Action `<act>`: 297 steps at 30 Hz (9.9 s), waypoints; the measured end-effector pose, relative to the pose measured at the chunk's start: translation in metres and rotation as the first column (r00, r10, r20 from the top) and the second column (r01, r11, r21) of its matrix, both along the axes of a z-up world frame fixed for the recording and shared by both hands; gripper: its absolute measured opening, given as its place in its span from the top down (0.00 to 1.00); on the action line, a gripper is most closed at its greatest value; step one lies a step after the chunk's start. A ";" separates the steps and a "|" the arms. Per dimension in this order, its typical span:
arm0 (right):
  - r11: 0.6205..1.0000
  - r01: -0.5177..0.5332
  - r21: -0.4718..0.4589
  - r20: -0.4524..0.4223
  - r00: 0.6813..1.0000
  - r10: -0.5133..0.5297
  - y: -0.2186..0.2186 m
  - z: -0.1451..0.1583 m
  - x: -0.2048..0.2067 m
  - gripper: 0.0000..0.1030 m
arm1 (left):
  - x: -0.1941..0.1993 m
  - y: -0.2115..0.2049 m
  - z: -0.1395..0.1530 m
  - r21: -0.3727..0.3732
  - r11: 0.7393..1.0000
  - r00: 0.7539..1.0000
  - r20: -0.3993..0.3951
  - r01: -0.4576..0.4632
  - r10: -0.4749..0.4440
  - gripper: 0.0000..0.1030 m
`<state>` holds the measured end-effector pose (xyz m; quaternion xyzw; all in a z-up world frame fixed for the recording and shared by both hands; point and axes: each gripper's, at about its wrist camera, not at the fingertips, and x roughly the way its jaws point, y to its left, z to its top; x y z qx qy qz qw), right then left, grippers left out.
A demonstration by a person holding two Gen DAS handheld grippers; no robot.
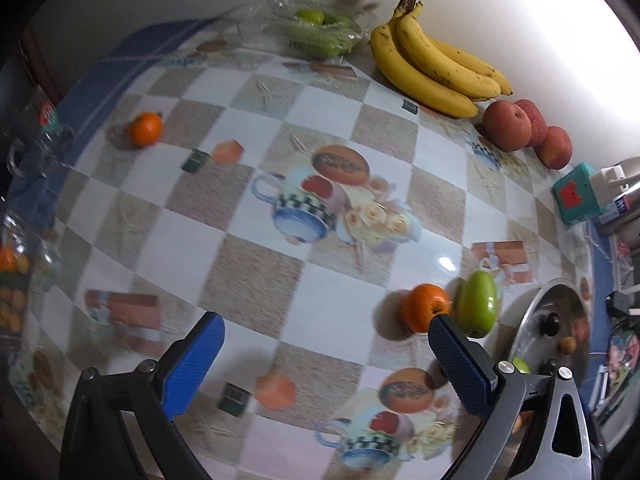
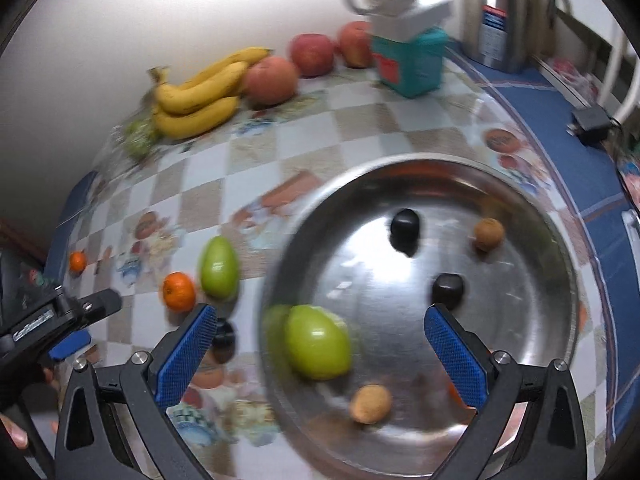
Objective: Organize fruits
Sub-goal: 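Move the right tool down toward the black round fruit on the table, then close the right tool on the black round fruit, then grasp the green pear with the left tool while the right tool holds the black fruit, then carry the green pear and black fruit over the basin with both tools, then open both tools to drop the pear and black fruit into the basin, then withdraw both tools from the basin toward the oranges on the table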
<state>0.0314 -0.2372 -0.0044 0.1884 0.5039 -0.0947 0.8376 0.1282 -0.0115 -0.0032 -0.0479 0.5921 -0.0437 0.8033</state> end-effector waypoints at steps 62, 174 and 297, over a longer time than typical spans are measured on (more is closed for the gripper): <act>0.972 -0.211 -0.099 -0.150 0.969 0.195 0.083 -0.050 0.043 0.72 | 0.012 0.005 -0.044 -0.009 0.999 0.993 -0.111 0.035 -0.036 0.00; 0.981 0.191 0.029 -0.056 0.980 -0.190 -0.061 -0.006 -0.016 0.72 | -0.022 -0.164 0.006 -0.245 0.833 0.868 0.157 0.496 -0.470 0.62; 0.989 0.133 -0.063 -0.046 0.990 -0.136 -0.032 -0.004 -0.011 0.00 | -0.001 -0.050 -0.023 0.152 0.960 0.972 -0.020 0.234 -0.234 0.00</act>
